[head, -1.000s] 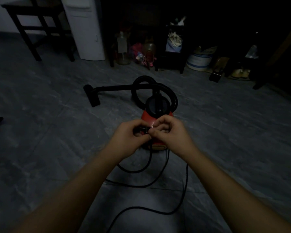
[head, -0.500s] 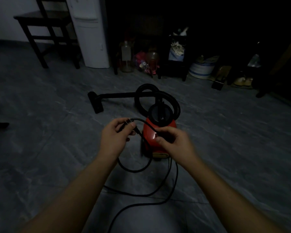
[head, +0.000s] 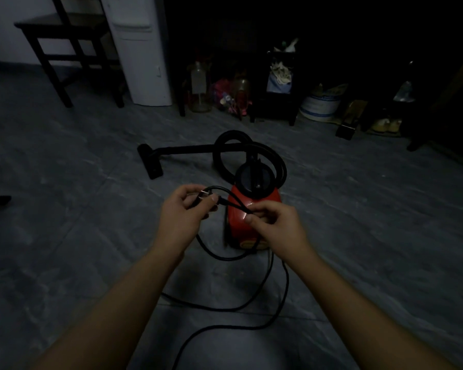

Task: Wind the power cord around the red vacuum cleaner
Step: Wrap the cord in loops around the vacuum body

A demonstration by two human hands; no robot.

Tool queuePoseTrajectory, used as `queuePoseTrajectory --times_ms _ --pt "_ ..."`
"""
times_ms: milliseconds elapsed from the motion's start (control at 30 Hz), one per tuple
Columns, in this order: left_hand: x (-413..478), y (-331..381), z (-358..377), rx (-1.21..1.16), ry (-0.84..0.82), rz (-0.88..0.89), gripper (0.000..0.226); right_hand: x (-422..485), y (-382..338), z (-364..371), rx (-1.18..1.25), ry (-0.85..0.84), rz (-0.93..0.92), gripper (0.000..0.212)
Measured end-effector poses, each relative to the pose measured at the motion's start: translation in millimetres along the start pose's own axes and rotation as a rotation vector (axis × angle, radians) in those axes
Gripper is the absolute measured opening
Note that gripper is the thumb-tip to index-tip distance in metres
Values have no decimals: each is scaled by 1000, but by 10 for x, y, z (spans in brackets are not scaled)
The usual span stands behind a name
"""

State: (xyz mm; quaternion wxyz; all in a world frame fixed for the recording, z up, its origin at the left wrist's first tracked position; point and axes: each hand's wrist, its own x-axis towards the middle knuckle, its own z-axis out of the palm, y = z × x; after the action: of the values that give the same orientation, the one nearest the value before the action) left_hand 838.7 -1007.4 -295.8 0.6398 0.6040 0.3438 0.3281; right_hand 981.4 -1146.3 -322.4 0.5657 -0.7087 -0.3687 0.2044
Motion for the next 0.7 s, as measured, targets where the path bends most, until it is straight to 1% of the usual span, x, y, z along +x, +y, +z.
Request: queuePoseTrajectory --times_ms 100,200,300,367,433,500,633,700 --pt "52 -70 -78 291 -99 102 23 41 -1 -137 -46 -13 3 17" --pt "53 -156 -115 641 -206 244 27 54 18 -246 -141 -97 13 11" --pt "22 -174 -70 792 -333 375 28 46 20 -259 -178 -154 18 12" --pt "9 -164 -25 825 -401 419 25 39 24 -229 -167 -177 19 12" --pt "16 -148 9 818 -422 406 19 28 22 -198 -109 -187 37 16" --pt "23 -131 31 760 -409 349 14 25 29 -191 -79 -176 24 19" --pt "24 -90 51 609 -358 212 12 52 43 -256 -119 -117 2 10" --pt "31 -61 43 516 -323 163 14 71 51 -299 -103 -83 9 9"
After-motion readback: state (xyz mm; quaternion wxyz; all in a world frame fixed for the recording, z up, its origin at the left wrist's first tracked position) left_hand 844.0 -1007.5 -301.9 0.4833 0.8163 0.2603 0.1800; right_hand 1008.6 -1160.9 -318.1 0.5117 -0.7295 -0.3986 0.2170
